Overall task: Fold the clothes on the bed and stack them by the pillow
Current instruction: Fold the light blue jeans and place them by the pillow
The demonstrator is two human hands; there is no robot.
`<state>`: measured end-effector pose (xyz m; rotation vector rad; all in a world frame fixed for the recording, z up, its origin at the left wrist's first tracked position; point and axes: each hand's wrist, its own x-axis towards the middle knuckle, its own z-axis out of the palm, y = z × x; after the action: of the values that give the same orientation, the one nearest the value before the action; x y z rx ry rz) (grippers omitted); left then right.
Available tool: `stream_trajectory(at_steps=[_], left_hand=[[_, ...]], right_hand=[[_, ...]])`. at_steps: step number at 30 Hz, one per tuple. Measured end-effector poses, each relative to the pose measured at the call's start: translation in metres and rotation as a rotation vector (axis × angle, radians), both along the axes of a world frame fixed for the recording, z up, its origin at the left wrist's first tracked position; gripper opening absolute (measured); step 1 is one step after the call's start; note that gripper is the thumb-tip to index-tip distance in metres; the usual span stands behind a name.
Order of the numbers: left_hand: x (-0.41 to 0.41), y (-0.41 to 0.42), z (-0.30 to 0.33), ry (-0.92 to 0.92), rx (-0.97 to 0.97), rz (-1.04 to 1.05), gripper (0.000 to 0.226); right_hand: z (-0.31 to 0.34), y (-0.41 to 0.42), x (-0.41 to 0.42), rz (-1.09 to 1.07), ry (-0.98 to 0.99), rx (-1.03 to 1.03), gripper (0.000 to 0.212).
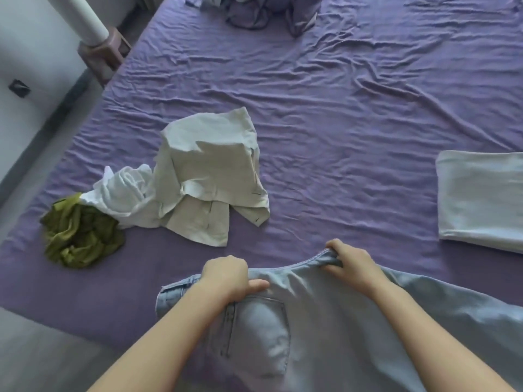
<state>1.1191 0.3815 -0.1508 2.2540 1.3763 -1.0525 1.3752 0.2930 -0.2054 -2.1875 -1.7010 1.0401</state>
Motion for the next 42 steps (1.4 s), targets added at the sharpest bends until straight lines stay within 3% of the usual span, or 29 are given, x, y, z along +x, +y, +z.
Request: stream_trajectory(at_steps=[4,9,14,18,22,27,30,36,38,42], left_hand=[[-0.004,0.058,-0.038,0.07,0.016,-0.085,0.07],[-0.012,0.077,-0.104,-0.079,0.175,-0.237,0.049],[-0.034,0.079,-0.123,-0.225,0.314,-0.217,0.058],[-0.037,0.085,-0.126,-0.482,0.493,-0.321,0.057],[-0.033,0.073,-0.137,-0.454,0.593,-0.256,0.06],[-0.017,0.019,-0.147,-0.613,0.357,-0.404,0.071],[-0.01,-0.01,-0.165,-0.583,0.236,-0.458,0.076],[-0.014,-0.01,-0.176,-0.542,0.196,-0.463,0.079],[-0.013,-0.01,-0.175,-0.539,0.184,-0.468,0.079],[-0.011,-0.009,-0.171,-0.501,0.181,-0.5,0.079]], right_hand=[[-0.03,0.031,-0.014,-0.045,-0.059,0.016,0.028],[-0.07,0.05,-0.029,-0.078,-0.24,0.039,0.023],[-0.08,0.041,-0.031,-0.078,-0.331,0.159,0.028],[-0.081,0.04,-0.03,-0.164,-0.473,0.327,0.038],[-0.085,0.048,-0.034,-0.212,-0.485,0.243,0.042],[-0.087,0.048,-0.036,-0.245,-0.499,0.265,0.044],[-0.092,0.05,-0.032,-0.23,-0.487,0.202,0.041],[-0.092,0.028,-0.041,-0.176,-0.515,0.246,0.066],[-0.092,-0.003,-0.051,-0.13,-0.524,0.247,0.063],[-0.101,-0.077,-0.058,-0.118,-0.518,0.031,0.061]])
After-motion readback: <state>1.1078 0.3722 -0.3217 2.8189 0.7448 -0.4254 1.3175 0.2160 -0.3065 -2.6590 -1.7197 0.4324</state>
